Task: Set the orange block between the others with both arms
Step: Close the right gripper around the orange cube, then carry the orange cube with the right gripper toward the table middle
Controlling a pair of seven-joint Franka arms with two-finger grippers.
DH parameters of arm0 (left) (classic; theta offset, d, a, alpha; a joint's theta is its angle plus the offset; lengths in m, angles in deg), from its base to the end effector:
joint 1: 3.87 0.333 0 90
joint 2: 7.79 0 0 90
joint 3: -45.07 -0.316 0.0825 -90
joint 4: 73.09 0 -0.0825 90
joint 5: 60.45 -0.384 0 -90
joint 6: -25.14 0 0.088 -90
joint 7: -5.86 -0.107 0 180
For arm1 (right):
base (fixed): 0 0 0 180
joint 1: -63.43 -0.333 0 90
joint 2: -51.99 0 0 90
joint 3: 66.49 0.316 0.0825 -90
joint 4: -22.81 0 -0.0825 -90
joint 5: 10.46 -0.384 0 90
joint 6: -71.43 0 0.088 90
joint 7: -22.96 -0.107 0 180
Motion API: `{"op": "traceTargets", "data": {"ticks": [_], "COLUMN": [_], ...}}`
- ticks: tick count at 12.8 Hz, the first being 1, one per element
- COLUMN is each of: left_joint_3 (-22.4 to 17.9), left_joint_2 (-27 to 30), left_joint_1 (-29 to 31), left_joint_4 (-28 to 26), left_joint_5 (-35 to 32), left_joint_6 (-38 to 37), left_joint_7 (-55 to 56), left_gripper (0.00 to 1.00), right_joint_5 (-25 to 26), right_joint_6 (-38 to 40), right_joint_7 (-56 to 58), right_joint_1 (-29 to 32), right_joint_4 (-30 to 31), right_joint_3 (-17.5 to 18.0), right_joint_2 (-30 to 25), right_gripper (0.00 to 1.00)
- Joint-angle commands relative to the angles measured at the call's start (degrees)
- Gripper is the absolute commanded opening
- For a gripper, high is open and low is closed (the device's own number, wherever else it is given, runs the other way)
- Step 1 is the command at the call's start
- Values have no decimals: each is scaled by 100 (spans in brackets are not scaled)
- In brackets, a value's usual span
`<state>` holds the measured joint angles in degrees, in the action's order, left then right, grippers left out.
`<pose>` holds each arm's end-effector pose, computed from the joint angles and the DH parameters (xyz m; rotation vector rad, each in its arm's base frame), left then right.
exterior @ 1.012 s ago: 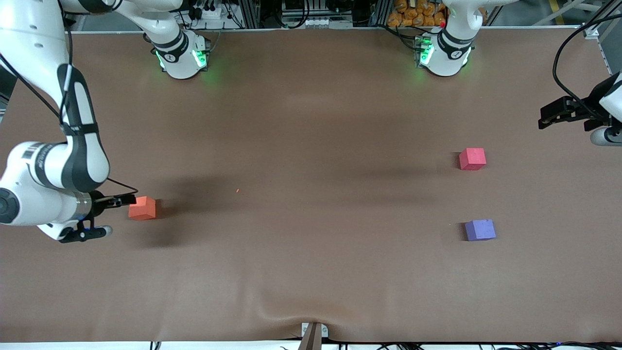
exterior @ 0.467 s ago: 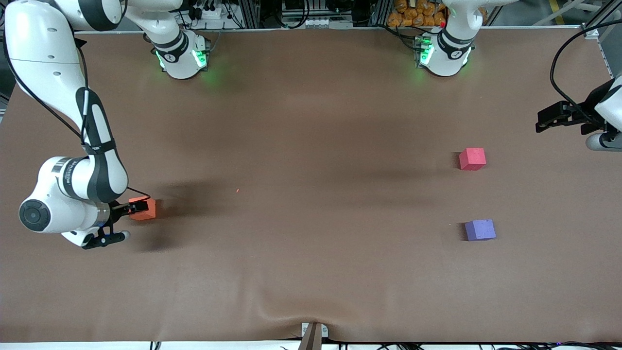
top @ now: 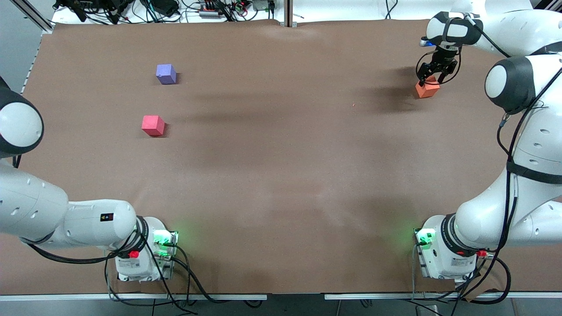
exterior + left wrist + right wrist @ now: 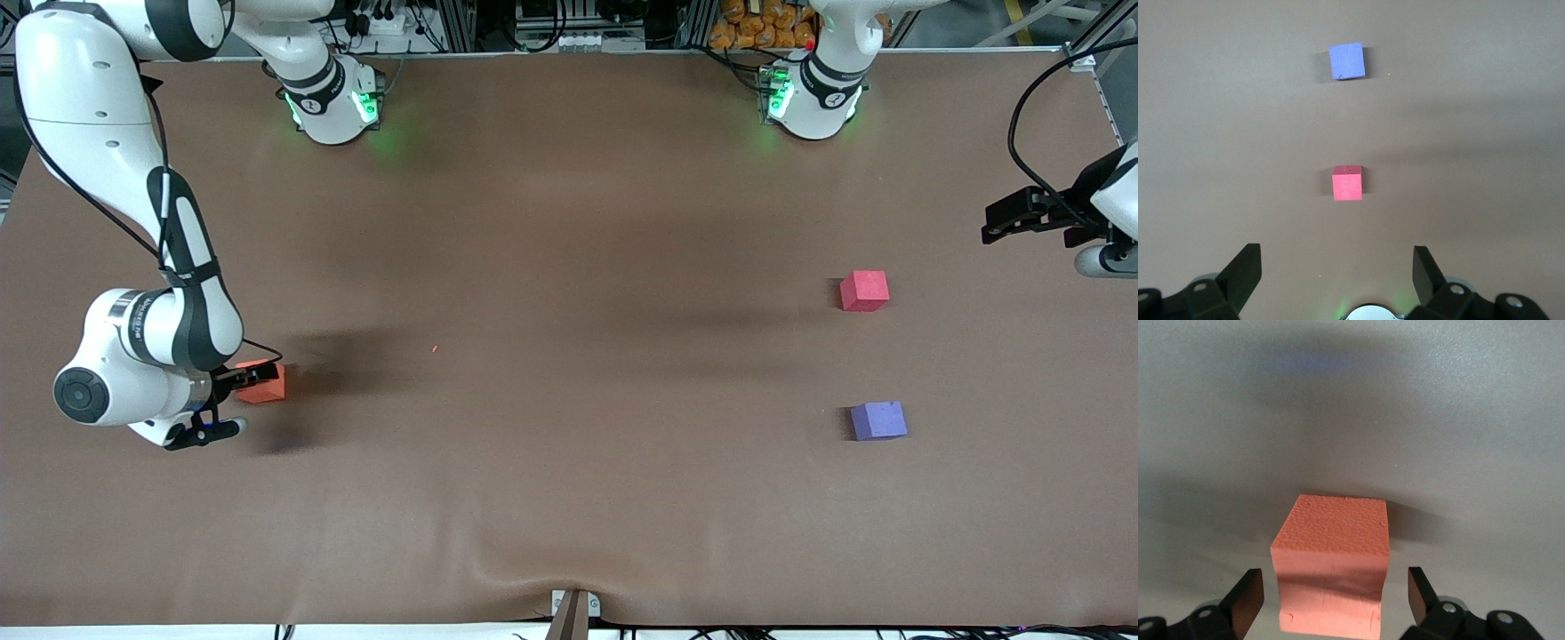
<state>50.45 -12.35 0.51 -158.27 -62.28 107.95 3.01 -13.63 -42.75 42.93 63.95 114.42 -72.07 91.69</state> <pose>0.5653 -0.0039 0.6091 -3.1118 0.1016 0.1886 0.6585 -0.0601 0.2054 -3.0407 -0.3435 0.4497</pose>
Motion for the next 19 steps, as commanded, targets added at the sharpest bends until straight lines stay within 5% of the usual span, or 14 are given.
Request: {"op": "traceTargets", "data": {"ticks": [1,3,7,9,13,19], "left_joint_3": [16,34,34,34,34,34], "left_joint_2": [-1,-71,-72,-72,-81,-54], "left_joint_1": [28,63,11,2,-68,-86], "left_joint_4": [-52,-43,-61,-61,-43,-60], "left_joint_5": [78,77,69,69,69,86], "left_joint_6": [42,86,86,86,121,104], "left_joint_7": [-49,-49,-31,-14,12,30], "left_gripper": [100,100,100,100,100,100], "right_joint_5": [-87,-87,-122,-628,-2132,-2608], "right_joint_6": [-77,-60,-7,194,213,-1059], "right_joint_7": [131,105,-446,-1218,-2687,-4990], "right_joint_1": [19,-59,-674,-877,-1920,-3679], "right_joint_4": [68,-11,-380,-477,-477,-529], "right_joint_3": [31,31,83,399,418,409], "right_joint_2": [-24,-94,-507,-595,-569,-227], "right_gripper": [53,39,37,37,36,37]}}
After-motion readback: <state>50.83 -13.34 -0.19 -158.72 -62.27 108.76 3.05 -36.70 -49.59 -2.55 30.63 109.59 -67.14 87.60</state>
